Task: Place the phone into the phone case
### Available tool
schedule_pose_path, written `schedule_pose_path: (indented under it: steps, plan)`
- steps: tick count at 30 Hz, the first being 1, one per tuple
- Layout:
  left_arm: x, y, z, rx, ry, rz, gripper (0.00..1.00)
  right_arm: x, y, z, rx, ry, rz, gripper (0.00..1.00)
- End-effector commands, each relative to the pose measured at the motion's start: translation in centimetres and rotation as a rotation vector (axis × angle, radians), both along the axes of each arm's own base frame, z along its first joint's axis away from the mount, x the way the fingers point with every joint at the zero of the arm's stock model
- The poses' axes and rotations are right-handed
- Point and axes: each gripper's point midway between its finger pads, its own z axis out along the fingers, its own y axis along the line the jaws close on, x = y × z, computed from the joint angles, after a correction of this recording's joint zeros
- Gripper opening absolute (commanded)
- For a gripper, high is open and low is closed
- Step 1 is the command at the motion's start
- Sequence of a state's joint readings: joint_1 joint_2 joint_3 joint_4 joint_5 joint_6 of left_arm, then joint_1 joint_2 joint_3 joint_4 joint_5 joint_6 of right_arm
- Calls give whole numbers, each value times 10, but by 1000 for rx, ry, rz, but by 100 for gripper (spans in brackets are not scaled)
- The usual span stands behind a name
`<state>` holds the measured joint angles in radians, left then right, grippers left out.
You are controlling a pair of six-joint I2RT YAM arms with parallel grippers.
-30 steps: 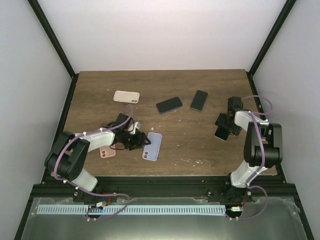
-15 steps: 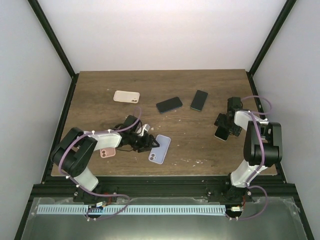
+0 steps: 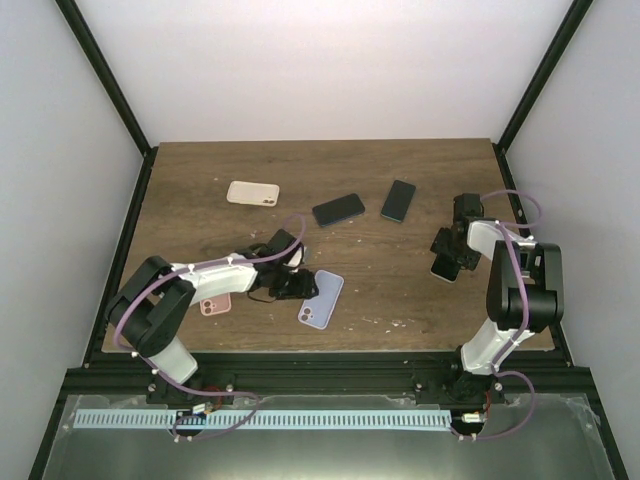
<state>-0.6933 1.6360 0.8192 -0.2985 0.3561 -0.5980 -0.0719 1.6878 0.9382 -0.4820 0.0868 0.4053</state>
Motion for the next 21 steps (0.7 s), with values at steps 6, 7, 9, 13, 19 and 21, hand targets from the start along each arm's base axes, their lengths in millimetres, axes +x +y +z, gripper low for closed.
schedule_pose_path:
  steps: [6,7,9,13,19,21]
  plan:
    - [20,17,-6,187,-122,-9,47,-4,20,-7,14,39,51,70]
    - [22,14,-4,182,-131,-13,47,-3,24,-7,17,38,60,70]
    - [24,10,-3,172,-140,-19,46,-3,31,-7,20,36,79,69]
    - [26,5,-7,168,-135,-30,45,-2,48,-6,34,32,117,69]
    - [28,0,-12,164,-124,-34,39,-1,81,5,80,-9,191,66]
    - [29,-3,-13,166,-122,-37,36,-2,90,7,92,-15,210,66]
